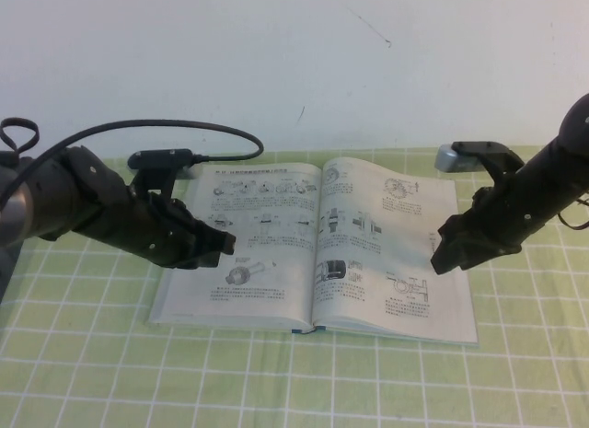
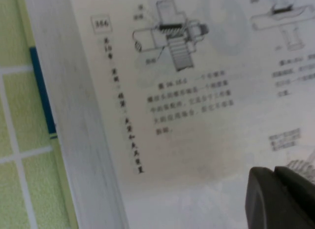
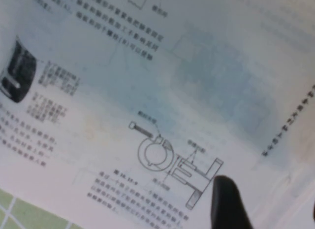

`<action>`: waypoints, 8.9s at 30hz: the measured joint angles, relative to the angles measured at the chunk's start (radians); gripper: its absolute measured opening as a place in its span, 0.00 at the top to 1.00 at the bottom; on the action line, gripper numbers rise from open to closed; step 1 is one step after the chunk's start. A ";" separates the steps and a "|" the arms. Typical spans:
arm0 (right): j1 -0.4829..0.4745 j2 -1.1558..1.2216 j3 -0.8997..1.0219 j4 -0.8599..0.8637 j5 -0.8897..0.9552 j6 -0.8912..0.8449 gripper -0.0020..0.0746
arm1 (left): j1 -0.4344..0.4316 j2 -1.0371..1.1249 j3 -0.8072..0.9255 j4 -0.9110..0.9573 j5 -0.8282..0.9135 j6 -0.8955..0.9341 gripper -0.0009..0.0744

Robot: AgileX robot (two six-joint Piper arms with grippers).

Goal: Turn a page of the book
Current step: Open the closed book

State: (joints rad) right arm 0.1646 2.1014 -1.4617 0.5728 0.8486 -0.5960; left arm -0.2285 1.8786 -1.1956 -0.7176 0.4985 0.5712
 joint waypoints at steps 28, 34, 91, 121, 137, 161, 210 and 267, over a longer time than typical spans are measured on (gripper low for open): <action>0.000 0.112 -0.023 0.419 0.003 -0.105 0.51 | 0.000 0.040 -0.002 -0.010 0.024 -0.007 0.99; 0.000 0.122 -0.023 0.525 0.001 -0.182 0.51 | 0.000 0.040 -0.002 -0.022 0.024 -0.012 0.99; -0.014 0.206 -0.173 0.450 0.204 -0.182 0.47 | 0.000 0.040 -0.003 -0.045 0.030 0.014 0.99; -0.020 0.261 -0.312 0.198 0.268 0.077 0.47 | 0.000 0.040 -0.004 -0.045 0.024 0.014 0.99; -0.017 0.332 -0.312 0.499 0.271 -0.080 0.47 | 0.000 0.040 -0.004 -0.045 0.024 0.014 0.99; 0.043 0.402 -0.312 0.733 0.323 -0.325 0.47 | 0.000 0.040 -0.004 -0.047 0.065 0.014 0.99; 0.058 0.262 -0.313 0.552 0.328 -0.177 0.47 | -0.126 0.040 -0.004 -0.055 -0.008 0.011 0.99; 0.240 0.301 -0.552 0.124 0.293 -0.120 0.98 | -0.127 -0.111 -0.006 -0.436 0.086 0.361 0.99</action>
State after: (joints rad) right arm 0.4050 2.4027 -2.0136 0.6971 1.1420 -0.7158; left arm -0.3559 1.7674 -1.2019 -1.1534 0.5845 0.9321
